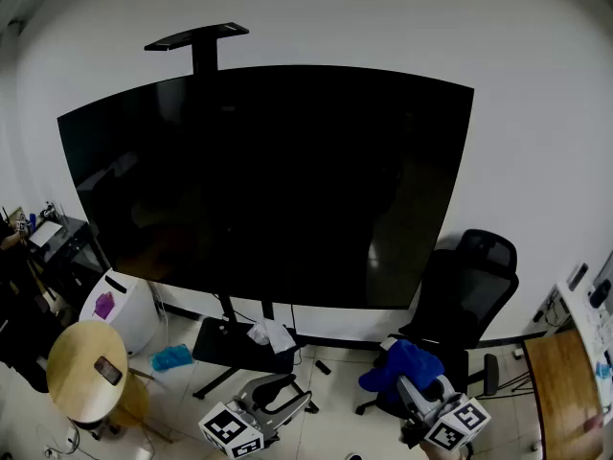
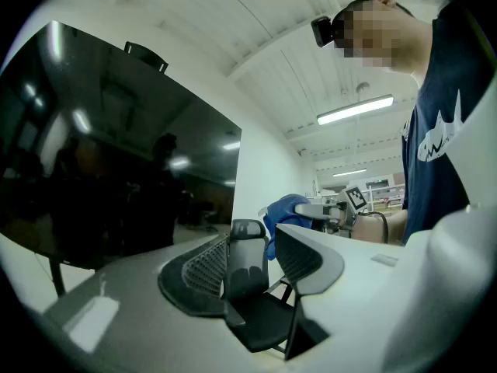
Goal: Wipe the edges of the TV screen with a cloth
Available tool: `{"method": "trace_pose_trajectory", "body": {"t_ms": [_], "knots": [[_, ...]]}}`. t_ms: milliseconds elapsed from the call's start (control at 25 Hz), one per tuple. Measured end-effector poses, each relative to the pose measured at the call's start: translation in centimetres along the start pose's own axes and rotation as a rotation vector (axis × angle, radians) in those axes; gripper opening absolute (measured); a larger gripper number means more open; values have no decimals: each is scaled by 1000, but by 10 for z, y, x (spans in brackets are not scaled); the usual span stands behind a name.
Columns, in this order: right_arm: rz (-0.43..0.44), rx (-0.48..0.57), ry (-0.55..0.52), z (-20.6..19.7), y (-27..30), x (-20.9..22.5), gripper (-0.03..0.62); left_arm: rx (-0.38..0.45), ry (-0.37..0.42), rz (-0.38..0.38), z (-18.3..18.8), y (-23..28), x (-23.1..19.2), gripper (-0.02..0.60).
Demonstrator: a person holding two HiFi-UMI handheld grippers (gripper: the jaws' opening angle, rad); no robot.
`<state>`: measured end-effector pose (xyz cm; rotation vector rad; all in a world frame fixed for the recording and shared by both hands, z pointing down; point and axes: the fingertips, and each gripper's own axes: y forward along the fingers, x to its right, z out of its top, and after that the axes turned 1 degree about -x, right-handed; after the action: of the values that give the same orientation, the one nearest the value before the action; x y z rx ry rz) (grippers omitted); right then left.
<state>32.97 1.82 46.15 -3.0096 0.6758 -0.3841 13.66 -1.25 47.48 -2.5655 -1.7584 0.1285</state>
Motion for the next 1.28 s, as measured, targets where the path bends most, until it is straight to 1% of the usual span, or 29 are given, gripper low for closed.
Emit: {"method": "trace_pose_trajectory", "body": {"t_ms": [120,320,520,800,920,1000,1160,1280], "knots": [[14,5,-35,17,2,9,137,20,27,-11,11,13,2,179],[22,48,-126,56,9,28,137,10,59,-20,35,36,1,186],[-4,62,-220,102,21,55,137,28,152,-10,64,57,-7,184],[-16,132,-375,194,40,84,137,81,213,-20,106,84,-17,184],[-31,176,-423,239,46,97,137,141,197,-51,128,94,-16,181],[-40,198,-447,267,51,107,137,185,207,-65,144,101,-16,167],[-39,228,-478,316,64,121,137,198,284,-74,167,122,-16,167],[-58,247,-527,351,77,132,138,206,336,-80,189,139,-18,170]]}}
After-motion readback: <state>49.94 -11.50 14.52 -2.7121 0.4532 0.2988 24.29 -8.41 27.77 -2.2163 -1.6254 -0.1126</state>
